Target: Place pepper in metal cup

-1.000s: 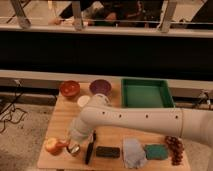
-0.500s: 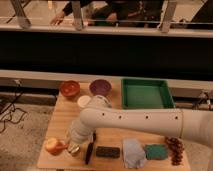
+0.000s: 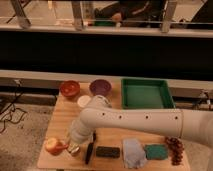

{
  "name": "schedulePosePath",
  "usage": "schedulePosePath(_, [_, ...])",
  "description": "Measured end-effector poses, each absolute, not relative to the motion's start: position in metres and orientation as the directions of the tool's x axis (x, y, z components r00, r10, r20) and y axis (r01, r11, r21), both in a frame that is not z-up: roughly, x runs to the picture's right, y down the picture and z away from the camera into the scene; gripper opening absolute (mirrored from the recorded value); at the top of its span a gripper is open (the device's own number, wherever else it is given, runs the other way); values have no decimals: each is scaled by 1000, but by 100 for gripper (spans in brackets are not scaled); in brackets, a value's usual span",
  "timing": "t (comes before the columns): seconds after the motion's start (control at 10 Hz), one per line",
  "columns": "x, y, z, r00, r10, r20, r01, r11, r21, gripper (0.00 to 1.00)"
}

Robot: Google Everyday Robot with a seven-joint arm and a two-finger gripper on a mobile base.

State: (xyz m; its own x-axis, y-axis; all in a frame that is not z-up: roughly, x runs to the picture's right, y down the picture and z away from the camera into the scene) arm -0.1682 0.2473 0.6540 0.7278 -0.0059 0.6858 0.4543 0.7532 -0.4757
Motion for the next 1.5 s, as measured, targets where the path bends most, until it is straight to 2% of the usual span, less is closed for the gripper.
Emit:
schedulePosePath(0.5, [-209,289,659,693,-5,721,511,709,-486,4])
schedulePosePath(0.9, [-228,270,665,682,-48,730,531,719,-449,4])
schedulePosePath(1.2, [-229,250,656,681,-83,727,536,733,-419,4])
schedulePosePath(1.5, [-220,253,663,689,-79,720,529,735,-425,4])
